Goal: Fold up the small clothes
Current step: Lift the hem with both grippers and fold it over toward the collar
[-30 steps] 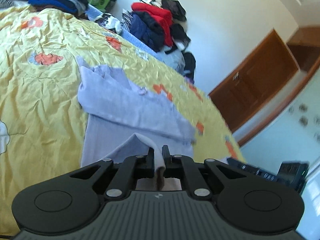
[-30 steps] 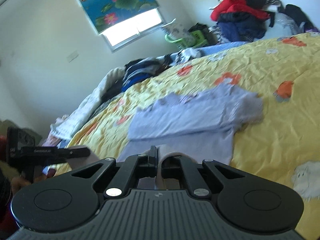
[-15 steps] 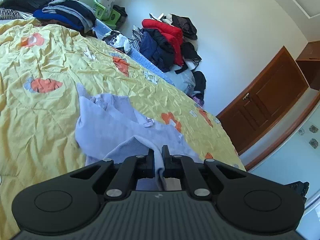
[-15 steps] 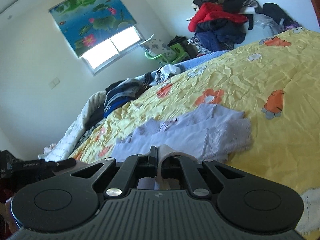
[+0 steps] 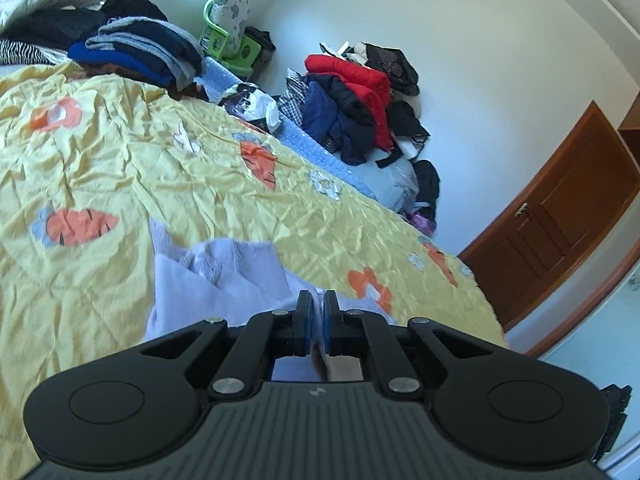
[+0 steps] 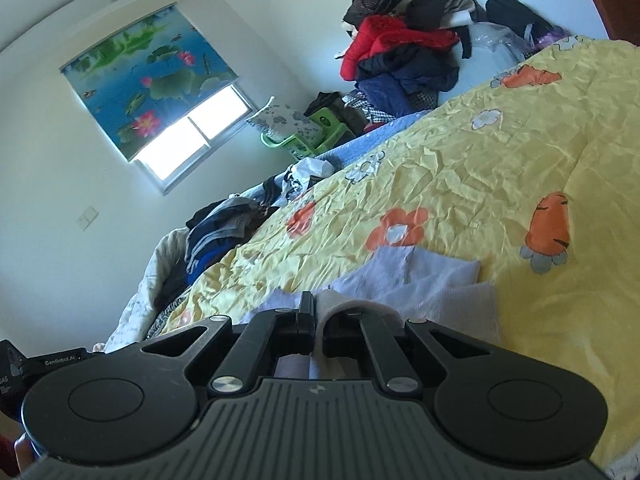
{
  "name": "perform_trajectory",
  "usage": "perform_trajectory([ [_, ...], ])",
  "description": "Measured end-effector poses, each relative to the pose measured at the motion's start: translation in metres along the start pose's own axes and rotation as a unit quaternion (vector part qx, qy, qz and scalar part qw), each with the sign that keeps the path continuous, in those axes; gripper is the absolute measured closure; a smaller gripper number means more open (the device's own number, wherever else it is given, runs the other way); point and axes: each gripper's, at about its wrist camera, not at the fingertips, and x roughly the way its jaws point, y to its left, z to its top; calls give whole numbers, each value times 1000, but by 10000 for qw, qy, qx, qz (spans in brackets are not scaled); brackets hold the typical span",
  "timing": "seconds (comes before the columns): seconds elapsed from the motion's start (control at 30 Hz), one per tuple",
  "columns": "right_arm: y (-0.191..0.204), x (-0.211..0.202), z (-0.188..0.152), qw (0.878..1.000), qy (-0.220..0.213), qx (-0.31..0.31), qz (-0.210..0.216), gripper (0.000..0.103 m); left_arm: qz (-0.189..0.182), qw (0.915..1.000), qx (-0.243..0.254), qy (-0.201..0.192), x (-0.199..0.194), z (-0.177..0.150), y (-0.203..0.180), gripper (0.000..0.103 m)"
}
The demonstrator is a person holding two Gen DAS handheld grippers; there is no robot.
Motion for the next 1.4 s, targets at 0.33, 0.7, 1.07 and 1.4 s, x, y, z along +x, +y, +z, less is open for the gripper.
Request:
perform_trajectory([
  [0.33,-16,33,1,9995,253,69,-180,95,-156,9975,-153,671,30,-6,21,97],
  [0.7,-26,35,-4,9990,344,7,-281,95,-20,9836,-617,1692,35,-35,50,18],
  [1.07,-20,33,-10,9990,356,-108,-260,93,-418,9625,-2261,1440,70,-51,82,18],
  [1.4,-23,33,-16,9989,353,3,-305,93,-393,9589,-2592,1086,84,-46,85,26],
])
